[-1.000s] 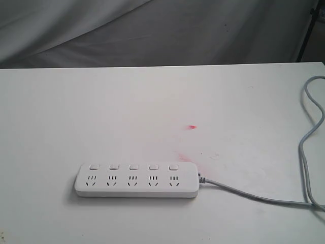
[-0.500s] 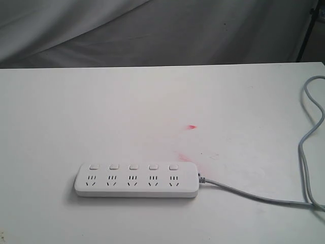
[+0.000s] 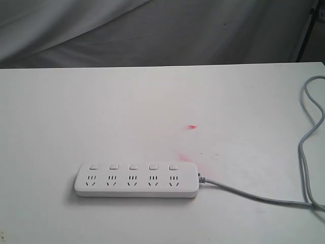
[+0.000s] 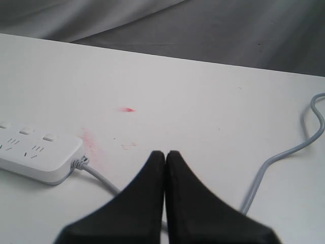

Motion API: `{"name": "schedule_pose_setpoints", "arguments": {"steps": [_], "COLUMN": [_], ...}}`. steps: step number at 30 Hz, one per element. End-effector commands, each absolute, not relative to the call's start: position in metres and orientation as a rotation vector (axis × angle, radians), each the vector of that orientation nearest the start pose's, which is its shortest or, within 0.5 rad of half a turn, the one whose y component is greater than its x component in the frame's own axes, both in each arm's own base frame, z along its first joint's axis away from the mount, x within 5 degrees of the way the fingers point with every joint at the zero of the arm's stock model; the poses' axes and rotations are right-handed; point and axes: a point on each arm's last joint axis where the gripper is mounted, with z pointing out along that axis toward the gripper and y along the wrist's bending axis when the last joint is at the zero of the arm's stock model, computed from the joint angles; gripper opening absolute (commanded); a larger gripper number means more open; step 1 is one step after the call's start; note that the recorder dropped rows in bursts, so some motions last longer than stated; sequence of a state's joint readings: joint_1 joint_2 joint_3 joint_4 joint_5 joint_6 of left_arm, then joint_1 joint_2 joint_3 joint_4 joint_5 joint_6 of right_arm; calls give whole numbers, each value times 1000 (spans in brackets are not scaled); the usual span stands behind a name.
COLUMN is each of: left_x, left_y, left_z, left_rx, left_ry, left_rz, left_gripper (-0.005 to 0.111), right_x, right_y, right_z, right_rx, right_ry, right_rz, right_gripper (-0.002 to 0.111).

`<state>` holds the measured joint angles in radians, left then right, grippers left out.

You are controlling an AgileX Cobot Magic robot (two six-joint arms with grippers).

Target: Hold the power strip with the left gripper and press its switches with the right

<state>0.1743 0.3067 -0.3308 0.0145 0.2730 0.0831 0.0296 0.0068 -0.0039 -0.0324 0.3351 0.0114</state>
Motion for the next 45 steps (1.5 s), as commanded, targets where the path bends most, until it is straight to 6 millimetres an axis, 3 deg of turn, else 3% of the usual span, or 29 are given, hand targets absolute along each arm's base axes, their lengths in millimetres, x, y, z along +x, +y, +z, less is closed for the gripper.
{"name": "schedule_pose_setpoints", "arguments": {"steps": [1, 8, 14, 19, 24, 30, 34, 45], "left_x": [106, 147, 168, 178, 194, 219, 229, 222], "left_y": [16, 32, 75, 106, 123, 111, 108, 95], "left_z": [306, 325, 308, 289, 279, 265, 250, 226], "left_rx": [12, 65, -160, -221, -160, 254, 336, 688], "left_ry": [1759, 1792, 1855, 1969, 2058, 2001, 2010, 2112], "left_rz": [215, 319, 433, 504, 432, 189, 27, -116], "left_gripper": [0, 0, 0, 0, 0, 0, 0, 0], "right_x": [54, 54, 54, 54, 54, 54, 54, 54], "right_y": [0, 0, 0, 0, 0, 0, 0, 0], "right_z": [183, 183, 183, 183, 183, 183, 183, 183], "right_rx": [-36, -36, -36, -36, -36, -36, -36, -36], "right_ry": [1817, 1817, 1817, 1817, 1817, 1817, 1817, 1817], "right_rz": [-16, -16, -16, -16, -16, -16, -16, -16], "right_gripper": [0, 0, 0, 0, 0, 0, 0, 0]}}
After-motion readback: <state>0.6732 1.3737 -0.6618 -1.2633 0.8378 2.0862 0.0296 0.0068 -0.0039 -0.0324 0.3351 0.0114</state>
